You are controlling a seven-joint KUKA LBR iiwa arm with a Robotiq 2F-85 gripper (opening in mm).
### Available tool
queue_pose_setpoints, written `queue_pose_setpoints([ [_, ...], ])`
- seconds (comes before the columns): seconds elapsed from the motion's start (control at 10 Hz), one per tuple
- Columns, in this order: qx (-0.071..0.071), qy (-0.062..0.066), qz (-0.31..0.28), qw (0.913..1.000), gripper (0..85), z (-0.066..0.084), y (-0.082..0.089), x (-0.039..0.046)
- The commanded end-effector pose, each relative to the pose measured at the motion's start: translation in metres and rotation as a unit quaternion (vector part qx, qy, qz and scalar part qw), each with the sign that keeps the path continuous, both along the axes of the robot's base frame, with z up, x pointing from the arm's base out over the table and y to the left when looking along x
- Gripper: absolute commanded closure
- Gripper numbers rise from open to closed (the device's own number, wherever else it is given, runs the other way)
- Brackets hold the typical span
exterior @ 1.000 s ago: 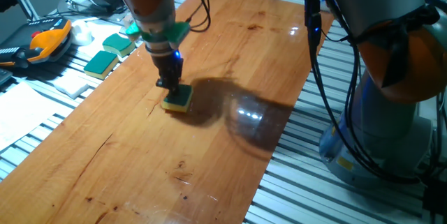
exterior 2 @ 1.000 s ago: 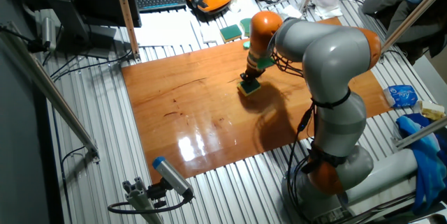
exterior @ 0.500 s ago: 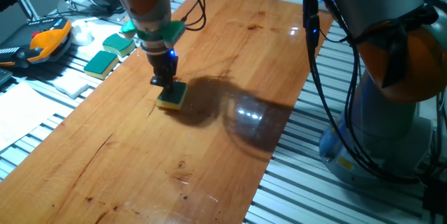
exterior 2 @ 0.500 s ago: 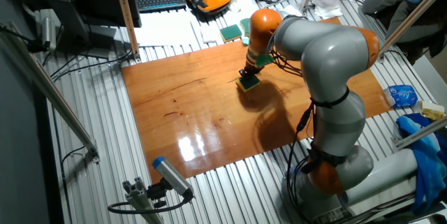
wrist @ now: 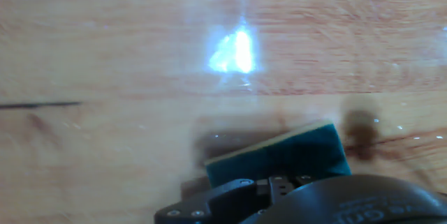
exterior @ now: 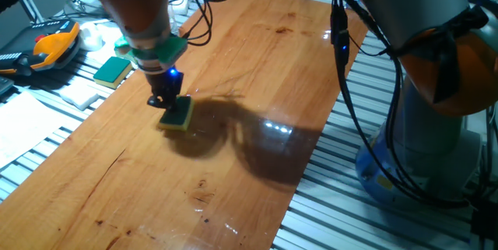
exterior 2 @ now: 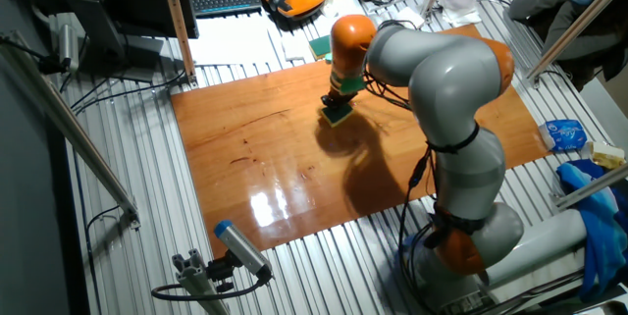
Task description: Clean the tabletop with a sponge
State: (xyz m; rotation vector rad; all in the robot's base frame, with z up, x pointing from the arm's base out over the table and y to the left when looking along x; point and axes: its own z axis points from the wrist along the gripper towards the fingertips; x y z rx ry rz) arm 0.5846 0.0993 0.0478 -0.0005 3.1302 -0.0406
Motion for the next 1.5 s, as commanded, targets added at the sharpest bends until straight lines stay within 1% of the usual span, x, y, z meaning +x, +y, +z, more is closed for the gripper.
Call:
queue_pose_setpoints([
  [0.0, -0.001, 0.000, -0.005, 1.0000, 85.0, 0.001, 0.006, 0.0008],
  [0.2, -0.006, -0.002, -0.023, 0.9997, 85.0, 0.000, 0.025, 0.0001],
  [0.4, -0.011, -0.004, -0.035, 0.9993, 85.0, -0.003, 0.040, -0.0067],
  [0.5, -0.014, -0.004, -0.037, 0.9992, 85.0, -0.003, 0.045, -0.0118],
  [0.6, -0.020, -0.003, -0.037, 0.9991, 85.0, -0.003, 0.047, -0.0178],
  [0.7, -0.024, 0.002, -0.033, 0.9992, 85.0, -0.002, 0.048, -0.0249],
  [0.8, -0.024, 0.006, -0.032, 0.9992, 85.0, 0.000, 0.047, -0.0327],
  [0.9, -0.029, 0.007, -0.027, 0.9992, 85.0, 0.001, 0.046, -0.0424],
  [1.0, -0.031, 0.006, -0.024, 0.9992, 85.0, 0.000, 0.046, -0.0500],
  [1.2, -0.038, 0.008, -0.014, 0.9991, 85.0, -0.002, 0.044, -0.0621],
  [1.3, -0.040, 0.009, -0.006, 0.9991, 85.0, -0.004, 0.040, -0.0673],
  [1.4, -0.038, 0.013, 0.002, 0.9992, 85.0, -0.004, 0.035, -0.0717],
])
